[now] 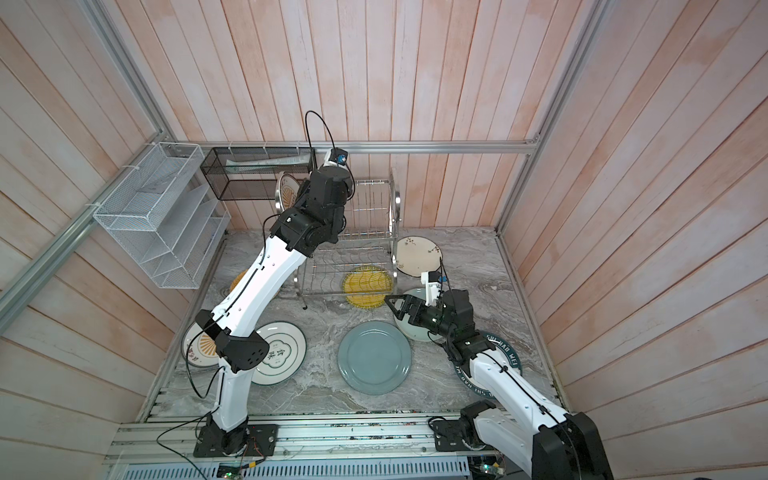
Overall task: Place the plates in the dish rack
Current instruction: 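Lower the black plate into the rack slot beside the sunburst plate with the left gripper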
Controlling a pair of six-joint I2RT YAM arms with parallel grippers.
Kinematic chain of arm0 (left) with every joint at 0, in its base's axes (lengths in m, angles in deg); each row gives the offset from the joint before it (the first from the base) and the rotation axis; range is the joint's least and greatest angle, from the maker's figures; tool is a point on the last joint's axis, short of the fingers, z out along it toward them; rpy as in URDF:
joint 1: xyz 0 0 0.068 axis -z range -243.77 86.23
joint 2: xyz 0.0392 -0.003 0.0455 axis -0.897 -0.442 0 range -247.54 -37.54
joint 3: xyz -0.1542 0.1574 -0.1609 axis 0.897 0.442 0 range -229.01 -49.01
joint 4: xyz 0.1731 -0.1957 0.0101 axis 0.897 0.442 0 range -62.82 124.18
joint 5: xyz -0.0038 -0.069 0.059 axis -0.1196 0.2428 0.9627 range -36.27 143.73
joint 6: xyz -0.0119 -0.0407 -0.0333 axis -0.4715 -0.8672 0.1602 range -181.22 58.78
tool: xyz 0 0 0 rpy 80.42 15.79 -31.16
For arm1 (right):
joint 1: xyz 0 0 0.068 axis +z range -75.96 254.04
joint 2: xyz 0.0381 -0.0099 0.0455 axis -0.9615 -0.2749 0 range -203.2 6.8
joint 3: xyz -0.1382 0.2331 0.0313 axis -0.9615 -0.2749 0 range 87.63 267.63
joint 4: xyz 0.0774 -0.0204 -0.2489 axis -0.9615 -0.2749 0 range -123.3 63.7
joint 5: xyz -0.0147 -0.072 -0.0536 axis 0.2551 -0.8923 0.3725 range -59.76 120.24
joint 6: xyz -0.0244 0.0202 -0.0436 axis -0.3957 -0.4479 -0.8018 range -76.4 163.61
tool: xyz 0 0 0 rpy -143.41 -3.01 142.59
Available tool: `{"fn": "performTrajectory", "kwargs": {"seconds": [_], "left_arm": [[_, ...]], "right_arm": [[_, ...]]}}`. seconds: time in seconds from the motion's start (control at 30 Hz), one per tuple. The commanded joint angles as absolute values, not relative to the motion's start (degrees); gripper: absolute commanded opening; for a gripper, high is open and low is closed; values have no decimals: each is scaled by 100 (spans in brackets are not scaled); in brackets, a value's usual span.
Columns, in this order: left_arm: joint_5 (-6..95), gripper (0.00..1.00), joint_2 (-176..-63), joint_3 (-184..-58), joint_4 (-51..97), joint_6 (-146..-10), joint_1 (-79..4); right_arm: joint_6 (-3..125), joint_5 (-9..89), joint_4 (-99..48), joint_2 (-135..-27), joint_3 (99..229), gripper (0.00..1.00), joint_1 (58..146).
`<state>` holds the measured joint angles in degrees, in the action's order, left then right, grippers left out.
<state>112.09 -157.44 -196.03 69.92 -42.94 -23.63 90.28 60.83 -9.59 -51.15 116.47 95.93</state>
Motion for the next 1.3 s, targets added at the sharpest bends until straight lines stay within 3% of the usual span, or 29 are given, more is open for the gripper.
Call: {"fn": "performTrajectory", "kwargs": {"seconds": [0.0, 0.37, 1.27], "left_arm": [[11911, 0, -15368, -19469, 5820, -3997, -2361], [12232, 0, -15012, -18744, 5458, -4045, -2398], [11598, 0, -15074, -18222, 6616, -5210, -2518]], "right_arm": [[8936, 6184, -902, -5105, 11632, 98, 9614], [8872, 6309, -961, -5140, 11656, 98, 9617], [8879, 6276, -935, -5079, 11536, 98, 9616]]}}
